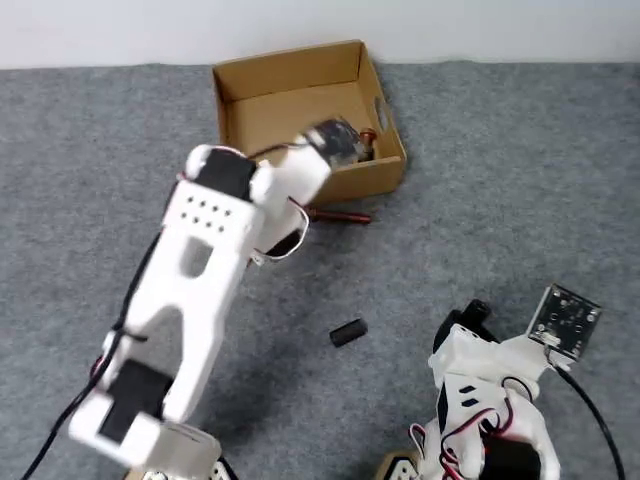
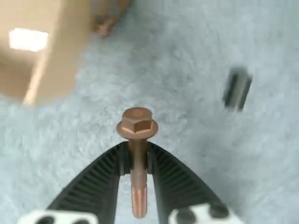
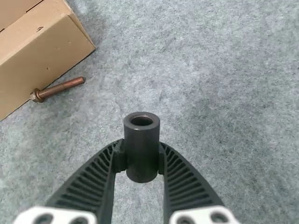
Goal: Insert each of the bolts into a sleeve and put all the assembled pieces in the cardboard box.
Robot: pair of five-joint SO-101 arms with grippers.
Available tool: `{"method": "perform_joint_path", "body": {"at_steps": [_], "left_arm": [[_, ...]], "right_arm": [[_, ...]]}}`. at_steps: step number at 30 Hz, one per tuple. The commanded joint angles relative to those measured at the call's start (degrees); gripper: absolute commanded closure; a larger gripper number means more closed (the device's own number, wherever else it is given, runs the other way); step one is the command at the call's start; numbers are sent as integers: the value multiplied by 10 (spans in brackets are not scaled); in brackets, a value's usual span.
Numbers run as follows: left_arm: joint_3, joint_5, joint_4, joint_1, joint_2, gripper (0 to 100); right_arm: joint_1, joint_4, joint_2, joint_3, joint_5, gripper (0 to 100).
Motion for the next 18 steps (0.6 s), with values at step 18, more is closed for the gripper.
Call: {"method": "perform_joint_path", "body": {"at_steps": [18], "left_arm": [[296,407,-240,63,-432,995]], "right_arm": [[-269,-18,0,-14,52,991]]}}
